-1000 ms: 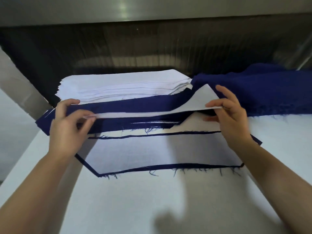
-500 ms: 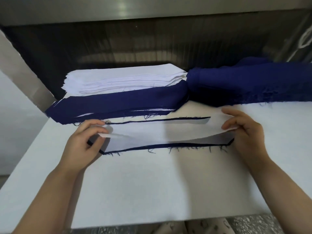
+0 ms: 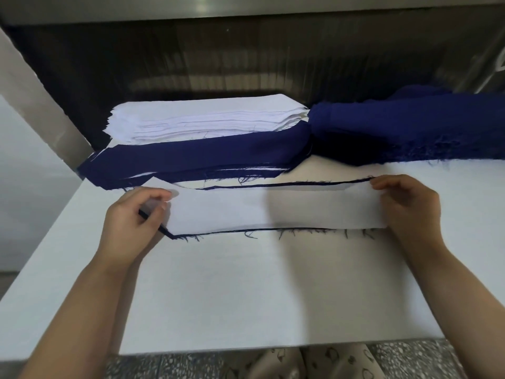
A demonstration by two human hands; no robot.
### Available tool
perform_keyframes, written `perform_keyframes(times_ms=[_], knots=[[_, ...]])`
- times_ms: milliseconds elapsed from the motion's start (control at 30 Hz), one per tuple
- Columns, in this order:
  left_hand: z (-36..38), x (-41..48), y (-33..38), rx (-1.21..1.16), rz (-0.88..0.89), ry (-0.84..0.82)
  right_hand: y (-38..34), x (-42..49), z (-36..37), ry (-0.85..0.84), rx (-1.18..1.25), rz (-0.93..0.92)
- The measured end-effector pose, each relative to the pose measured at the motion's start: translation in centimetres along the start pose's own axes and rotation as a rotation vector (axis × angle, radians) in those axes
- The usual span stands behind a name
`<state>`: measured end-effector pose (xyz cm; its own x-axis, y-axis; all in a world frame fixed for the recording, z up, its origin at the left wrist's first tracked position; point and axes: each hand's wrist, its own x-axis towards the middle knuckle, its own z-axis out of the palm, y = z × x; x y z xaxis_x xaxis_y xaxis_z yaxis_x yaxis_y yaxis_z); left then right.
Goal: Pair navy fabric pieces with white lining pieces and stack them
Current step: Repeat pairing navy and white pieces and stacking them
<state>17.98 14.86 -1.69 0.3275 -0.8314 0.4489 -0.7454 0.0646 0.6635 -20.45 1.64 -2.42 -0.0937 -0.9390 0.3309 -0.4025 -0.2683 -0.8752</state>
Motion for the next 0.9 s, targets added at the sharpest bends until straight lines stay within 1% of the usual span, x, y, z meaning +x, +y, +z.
perform_keyframes(times_ms=[100,200,533,900], knots=[[0.11,0.02,-0.1,-0.024,-0.013,0.038,0.08,-0.01,0.13,0.022,-0.003,-0.051],[0.1,0.06,-0.1,-0.02,-0.01,0.038,0.13,0.11,0.23,0.015,-0.021,-0.068],[0.0,0.27,-0.41,0.075,-0.039,-0.018,0.59,0.38,0.19,-0.089,-0.118,0.0],[-0.07,0.35,-0.34,0.091,-0.054,-0.026,0.34,0.41,0.36,-0.153,-0.223,-0.027]])
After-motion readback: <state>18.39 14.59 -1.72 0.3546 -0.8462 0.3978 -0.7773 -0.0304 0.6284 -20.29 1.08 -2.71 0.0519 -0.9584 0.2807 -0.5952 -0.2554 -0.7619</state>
